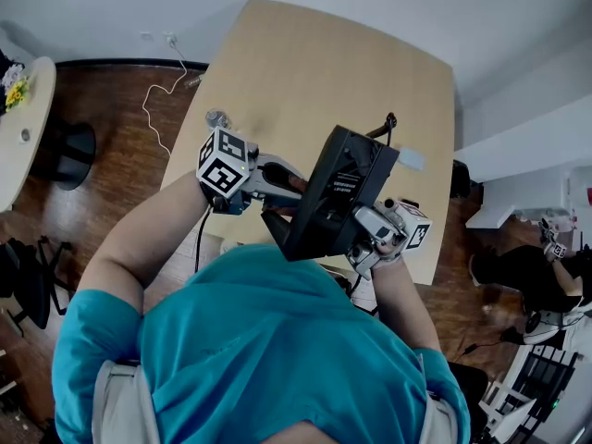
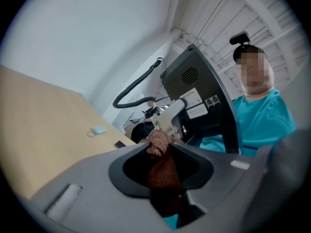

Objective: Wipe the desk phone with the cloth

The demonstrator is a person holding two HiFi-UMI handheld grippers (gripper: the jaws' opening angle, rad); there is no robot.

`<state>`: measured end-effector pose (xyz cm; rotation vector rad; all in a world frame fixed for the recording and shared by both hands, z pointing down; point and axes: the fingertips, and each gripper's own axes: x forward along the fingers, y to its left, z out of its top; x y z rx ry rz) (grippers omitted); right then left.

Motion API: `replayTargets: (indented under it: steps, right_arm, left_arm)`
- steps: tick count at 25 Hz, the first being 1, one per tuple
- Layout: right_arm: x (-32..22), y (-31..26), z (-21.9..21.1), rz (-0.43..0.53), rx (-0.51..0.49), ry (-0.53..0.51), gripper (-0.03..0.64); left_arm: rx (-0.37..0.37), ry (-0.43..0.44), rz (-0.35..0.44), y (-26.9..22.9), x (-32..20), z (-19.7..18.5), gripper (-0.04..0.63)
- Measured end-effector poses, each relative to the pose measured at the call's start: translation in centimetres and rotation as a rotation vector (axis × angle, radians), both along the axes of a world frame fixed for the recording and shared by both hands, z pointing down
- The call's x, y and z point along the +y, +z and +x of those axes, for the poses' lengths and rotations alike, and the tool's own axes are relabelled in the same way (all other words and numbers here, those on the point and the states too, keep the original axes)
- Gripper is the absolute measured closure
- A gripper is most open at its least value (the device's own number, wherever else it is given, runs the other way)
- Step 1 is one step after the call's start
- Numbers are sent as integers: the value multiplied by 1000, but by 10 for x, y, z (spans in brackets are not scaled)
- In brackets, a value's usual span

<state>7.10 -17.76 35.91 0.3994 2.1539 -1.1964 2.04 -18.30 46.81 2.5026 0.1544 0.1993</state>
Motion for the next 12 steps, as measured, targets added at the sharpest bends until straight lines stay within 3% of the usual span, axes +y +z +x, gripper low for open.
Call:
replayTargets:
  steps: [3, 6, 8, 10, 12]
  right_arm:
    - [-21, -10, 21, -81, -65, 102, 448]
    - [-65, -6, 50, -162, -81, 288, 448]
    - [-90, -2, 70, -204, -99, 397, 448]
    - [-106, 0, 86, -245, -130, 473, 448]
    - [-114, 4, 94, -285, -164, 518, 449]
  left_arm:
    - [3, -189, -30, 0, -23, -9, 468]
    - [54, -442, -65, -13, -55, -25, 468]
    - [70, -562, -78, -21, -66, -31, 468]
    - [79, -633, -41, -34, -70, -33, 468]
    - [91, -670, 59, -53, -71, -36, 468]
